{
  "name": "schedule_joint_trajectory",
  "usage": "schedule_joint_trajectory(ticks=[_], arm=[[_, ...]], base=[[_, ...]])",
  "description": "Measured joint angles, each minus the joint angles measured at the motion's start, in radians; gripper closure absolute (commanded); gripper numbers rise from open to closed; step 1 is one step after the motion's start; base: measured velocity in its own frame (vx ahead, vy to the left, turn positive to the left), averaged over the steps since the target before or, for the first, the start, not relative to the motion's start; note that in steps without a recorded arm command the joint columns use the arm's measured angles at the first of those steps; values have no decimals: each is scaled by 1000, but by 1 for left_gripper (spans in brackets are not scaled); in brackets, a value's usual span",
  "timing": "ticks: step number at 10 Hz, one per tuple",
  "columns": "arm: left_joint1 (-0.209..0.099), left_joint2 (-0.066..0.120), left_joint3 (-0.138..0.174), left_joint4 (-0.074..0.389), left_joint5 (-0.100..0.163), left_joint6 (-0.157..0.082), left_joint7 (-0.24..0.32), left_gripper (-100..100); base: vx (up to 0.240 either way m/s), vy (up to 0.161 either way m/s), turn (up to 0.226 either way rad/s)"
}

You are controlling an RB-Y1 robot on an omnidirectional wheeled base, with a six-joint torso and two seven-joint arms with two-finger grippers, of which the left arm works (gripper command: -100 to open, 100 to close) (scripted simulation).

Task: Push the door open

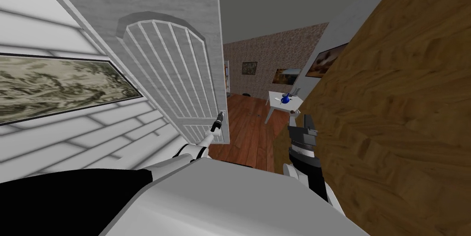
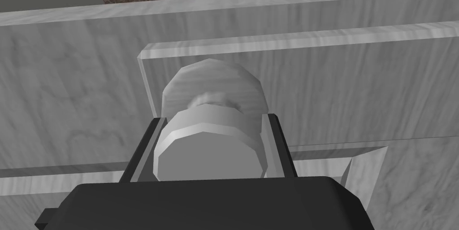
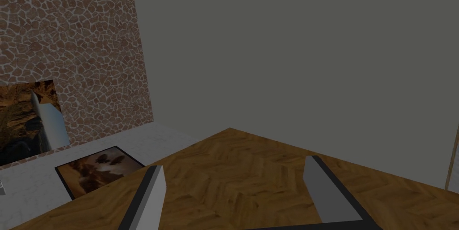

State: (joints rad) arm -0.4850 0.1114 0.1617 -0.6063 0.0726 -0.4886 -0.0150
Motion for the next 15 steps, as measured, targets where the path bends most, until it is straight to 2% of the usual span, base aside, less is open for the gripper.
schedule_joint_trajectory(ticks=[1,3,4,5,8,9,10,12,13,14,15], arm=[[9,-2,8,-10,3,2,-6,100],[5,11,20,15,9,-9,-5,100],[-33,22,36,92,16,-43,-8,100],[-29,26,41,85,17,-46,-9,100],[-7,24,52,30,21,-14,-17,100],[-4,27,64,30,25,-7,-24,100],[-7,37,72,48,29,-16,-22,100],[17,42,93,-4,38,10,-28,100],[0,49,102,25,41,-5,-31,100],[10,52,109,11,44,-4,-33,100],[7,58,118,18,48,1,-35,100]], base=[[123,-70,46],[163,-106,65],[100,-59,31],[43,-23,15],[95,-70,48],[174,-129,78],[192,-122,99],[139,-82,55],[134,-85,43],[177,-104,66],[170,-122,83]])
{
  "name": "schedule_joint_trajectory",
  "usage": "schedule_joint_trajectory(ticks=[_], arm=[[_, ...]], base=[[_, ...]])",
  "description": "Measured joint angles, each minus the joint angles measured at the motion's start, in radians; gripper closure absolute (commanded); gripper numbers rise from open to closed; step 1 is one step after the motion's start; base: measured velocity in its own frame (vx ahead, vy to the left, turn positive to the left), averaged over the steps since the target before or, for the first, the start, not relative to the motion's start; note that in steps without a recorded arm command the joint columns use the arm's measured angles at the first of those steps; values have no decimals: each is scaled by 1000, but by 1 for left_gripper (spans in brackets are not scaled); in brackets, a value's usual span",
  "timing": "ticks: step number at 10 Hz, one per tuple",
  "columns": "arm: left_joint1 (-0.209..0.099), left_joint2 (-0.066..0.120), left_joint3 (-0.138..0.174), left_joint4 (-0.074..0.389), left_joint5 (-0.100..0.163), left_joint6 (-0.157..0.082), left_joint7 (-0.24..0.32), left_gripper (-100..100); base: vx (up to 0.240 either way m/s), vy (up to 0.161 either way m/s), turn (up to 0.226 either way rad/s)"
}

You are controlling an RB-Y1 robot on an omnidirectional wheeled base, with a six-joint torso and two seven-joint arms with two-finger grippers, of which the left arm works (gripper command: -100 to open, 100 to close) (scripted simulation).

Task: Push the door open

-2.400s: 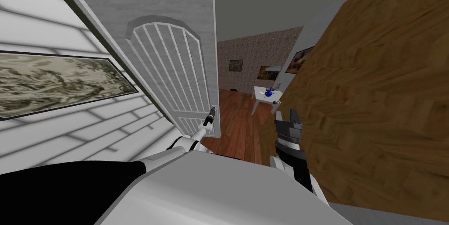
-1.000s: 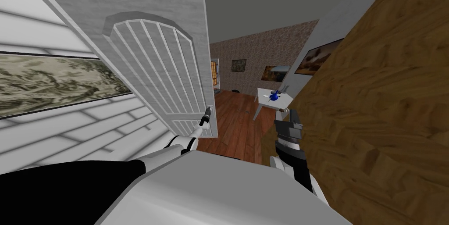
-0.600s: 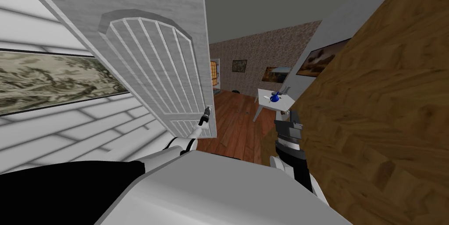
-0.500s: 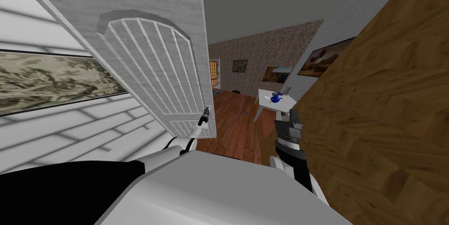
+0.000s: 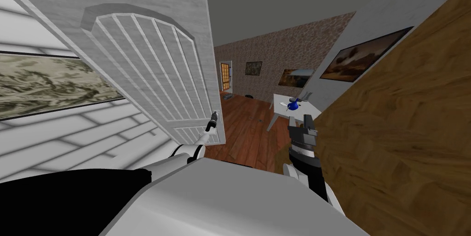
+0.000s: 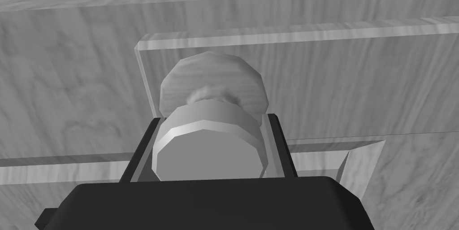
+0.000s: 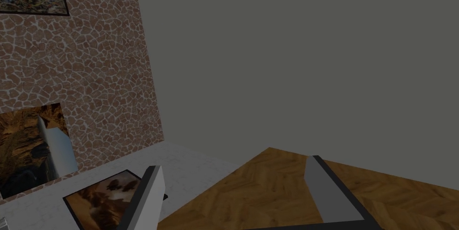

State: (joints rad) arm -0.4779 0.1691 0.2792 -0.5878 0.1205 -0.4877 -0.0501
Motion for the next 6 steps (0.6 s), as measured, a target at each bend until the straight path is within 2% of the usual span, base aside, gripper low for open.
schedule_joint_trajectory(ticks=[3,4,6], arm=[[-5,18,28,28,11,-16,-7,100],[0,22,37,22,14,-16,-10,100],[6,28,48,7,19,-7,-13,100]], base=[[159,-119,69],[142,-101,63],[112,-17,45]])
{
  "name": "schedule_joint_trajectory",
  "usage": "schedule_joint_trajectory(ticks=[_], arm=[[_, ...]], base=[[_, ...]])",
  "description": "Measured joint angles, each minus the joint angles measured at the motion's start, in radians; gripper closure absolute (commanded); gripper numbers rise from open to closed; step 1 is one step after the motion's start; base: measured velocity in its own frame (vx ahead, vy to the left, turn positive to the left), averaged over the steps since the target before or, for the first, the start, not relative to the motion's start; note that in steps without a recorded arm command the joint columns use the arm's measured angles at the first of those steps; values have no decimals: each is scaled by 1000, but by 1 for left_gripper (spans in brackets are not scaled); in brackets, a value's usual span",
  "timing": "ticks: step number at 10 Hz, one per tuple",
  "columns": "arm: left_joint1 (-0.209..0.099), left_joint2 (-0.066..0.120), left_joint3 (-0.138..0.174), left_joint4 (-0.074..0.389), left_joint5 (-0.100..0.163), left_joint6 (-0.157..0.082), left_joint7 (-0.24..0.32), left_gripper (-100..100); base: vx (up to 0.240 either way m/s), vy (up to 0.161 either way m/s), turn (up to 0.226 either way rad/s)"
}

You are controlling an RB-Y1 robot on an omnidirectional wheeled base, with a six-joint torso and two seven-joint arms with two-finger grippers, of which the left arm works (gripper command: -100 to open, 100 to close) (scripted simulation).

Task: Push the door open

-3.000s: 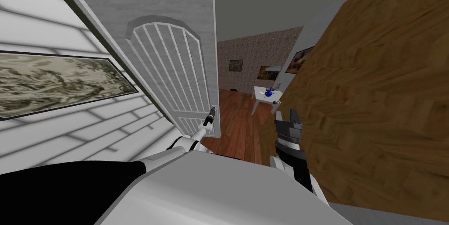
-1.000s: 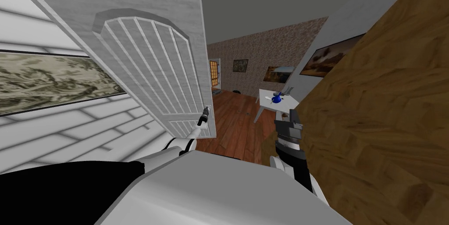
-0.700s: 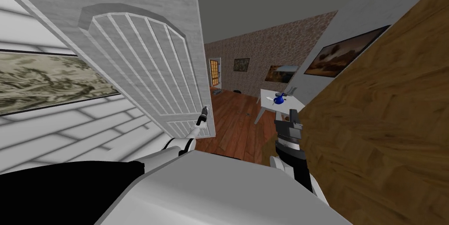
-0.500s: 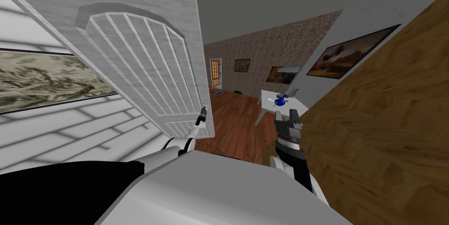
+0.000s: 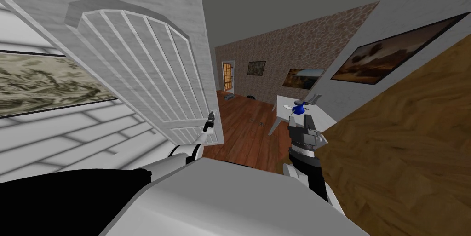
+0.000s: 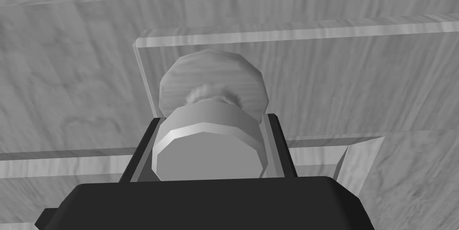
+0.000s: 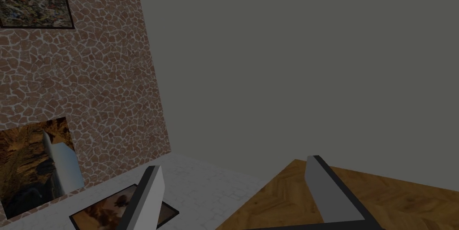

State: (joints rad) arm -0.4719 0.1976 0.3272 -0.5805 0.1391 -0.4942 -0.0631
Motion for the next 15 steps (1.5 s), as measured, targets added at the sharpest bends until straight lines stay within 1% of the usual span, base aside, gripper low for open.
schedule_joint_trajectory(ticks=[1,2,4,5,6,7,8,9,10,11,12,13,14,15], arm=[[7,-3,8,-4,3,4,-5,100],[22,-7,14,-24,5,15,-9,100],[-17,19,25,62,11,-26,-3,100],[-11,19,32,48,13,-25,-7,100],[-5,18,36,25,15,-16,-11,100],[-5,20,46,32,18,-18,-17,100],[13,18,54,9,21,-8,-22,100],[16,24,62,11,25,-2,-24,100],[6,33,73,34,29,-11,-26,100],[9,39,81,36,32,-20,-28,100],[19,41,90,17,36,-12,-31,100],[17,47,99,19,39,-10,-35,100],[21,49,109,13,42,-6,-41,100],[22,51,112,11,43,-6,-42,100]], base=[[193,2,35],[167,-18,27],[163,-45,39],[65,-8,7],[134,-57,42],[186,-82,66],[186,-62,59],[196,-71,57],[176,-75,55],[164,-52,51],[156,-76,42],[183,-77,55],[86,-23,45],[110,0,41]])
